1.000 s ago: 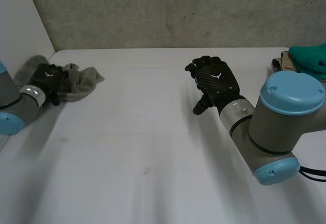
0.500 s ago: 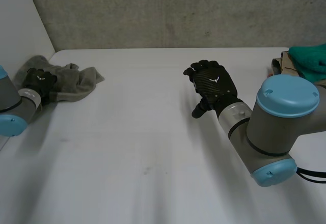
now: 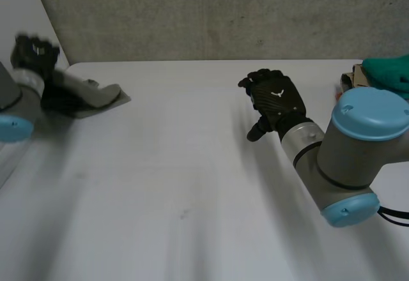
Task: Fold the laundry.
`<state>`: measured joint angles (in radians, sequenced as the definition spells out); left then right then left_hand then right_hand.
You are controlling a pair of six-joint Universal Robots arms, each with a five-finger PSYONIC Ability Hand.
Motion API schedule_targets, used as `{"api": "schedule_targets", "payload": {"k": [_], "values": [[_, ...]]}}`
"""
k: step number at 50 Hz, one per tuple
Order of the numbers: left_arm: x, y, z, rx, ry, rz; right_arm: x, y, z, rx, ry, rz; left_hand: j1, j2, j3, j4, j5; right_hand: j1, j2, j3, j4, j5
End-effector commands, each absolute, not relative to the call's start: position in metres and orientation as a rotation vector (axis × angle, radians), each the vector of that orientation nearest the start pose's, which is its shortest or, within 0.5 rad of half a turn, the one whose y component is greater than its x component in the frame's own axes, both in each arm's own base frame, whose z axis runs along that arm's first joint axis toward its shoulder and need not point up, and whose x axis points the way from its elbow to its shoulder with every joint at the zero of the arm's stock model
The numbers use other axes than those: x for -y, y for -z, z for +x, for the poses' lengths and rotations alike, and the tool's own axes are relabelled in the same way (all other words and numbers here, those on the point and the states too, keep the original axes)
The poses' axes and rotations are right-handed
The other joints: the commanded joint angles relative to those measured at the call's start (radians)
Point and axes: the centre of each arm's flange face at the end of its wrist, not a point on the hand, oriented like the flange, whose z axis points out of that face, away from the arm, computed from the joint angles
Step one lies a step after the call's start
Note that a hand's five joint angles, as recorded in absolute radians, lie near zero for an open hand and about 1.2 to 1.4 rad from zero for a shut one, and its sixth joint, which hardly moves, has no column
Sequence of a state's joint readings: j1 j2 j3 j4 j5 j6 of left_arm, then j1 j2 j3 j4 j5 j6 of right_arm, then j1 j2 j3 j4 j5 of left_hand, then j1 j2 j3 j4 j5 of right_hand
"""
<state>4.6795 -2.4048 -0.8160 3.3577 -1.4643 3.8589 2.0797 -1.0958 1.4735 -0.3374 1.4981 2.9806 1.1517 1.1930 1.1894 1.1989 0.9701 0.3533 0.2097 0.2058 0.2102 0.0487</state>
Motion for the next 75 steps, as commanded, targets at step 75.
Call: {"api": "schedule_targets", "payload": {"k": [75], "values": [[0.294, -0.196, -0.234, -2.25, 2.011, 0.986, 0.236, -0.135, 0.291, -2.352, 1.417, -0.857, 0.245, 0.203, 0.207, 0.197, 0.252, 0.806, 0.949, 0.953, 0.949, 0.936]]}}
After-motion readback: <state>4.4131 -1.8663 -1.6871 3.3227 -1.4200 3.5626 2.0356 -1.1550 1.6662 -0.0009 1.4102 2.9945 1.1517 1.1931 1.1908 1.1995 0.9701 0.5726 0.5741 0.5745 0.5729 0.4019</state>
